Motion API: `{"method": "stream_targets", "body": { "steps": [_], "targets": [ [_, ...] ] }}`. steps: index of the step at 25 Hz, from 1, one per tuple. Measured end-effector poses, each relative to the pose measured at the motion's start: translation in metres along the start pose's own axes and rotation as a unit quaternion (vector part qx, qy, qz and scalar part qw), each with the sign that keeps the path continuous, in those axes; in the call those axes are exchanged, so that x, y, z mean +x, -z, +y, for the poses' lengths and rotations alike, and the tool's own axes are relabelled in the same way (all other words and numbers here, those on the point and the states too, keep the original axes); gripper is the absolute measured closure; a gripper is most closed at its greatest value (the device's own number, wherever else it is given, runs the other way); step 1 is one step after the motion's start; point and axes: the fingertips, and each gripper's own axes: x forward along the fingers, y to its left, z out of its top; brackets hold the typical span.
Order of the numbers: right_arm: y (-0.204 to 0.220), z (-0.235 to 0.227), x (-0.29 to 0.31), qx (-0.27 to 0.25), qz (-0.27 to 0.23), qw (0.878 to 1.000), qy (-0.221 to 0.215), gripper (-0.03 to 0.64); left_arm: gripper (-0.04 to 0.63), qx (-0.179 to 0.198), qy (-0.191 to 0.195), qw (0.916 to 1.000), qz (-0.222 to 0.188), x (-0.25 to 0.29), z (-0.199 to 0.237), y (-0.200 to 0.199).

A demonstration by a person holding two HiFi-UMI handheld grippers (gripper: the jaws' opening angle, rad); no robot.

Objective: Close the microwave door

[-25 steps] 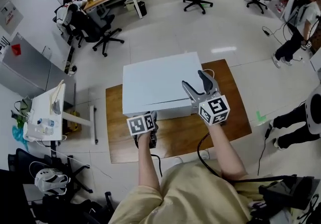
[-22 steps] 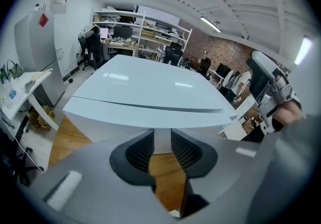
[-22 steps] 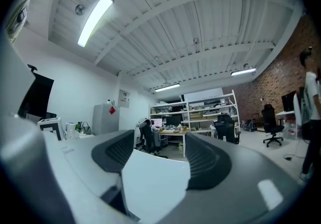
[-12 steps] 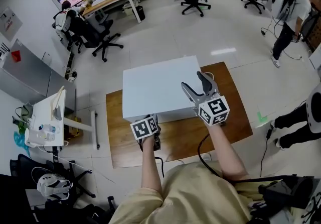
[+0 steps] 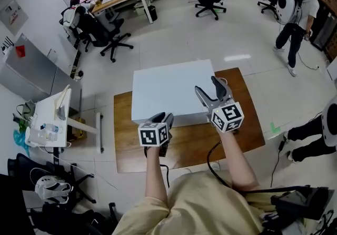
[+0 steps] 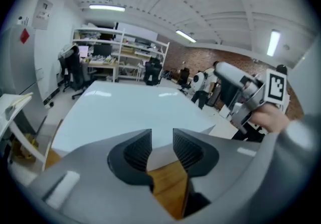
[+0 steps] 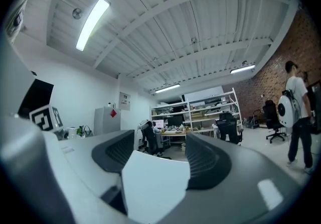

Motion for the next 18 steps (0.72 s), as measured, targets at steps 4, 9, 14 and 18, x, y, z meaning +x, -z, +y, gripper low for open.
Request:
{"method": "stream_targets", "body": {
  "steps": [4,9,14,18],
  "targets": [
    [0.000,0.015,0.000,-0.008,-0.006,1.000,-0.016,0.308,0.437,0.074,0.024,0.9837,-0.162,-0.044,-0.035,-0.081],
    [-0.012,0.036,-0.012,-0.021,-0.020,0.999,-0.026,0.307,0.352,0.119,-0.016,0.9370,-0.328,-0.089,-0.043,-0.126],
    [-0.049,0.044,-0.025,-0.046,-0.045,0.998,-0.019,0.307,0.196,0.132,-0.030,0.9162,-0.377,-0.107,-0.053,-0.137],
    [-0.057,0.043,-0.025,-0.041,-0.050,0.998,-0.014,0.307,0.147,0.131,-0.043,0.9114,-0.388,-0.116,-0.052,-0.147]
  ]
}}
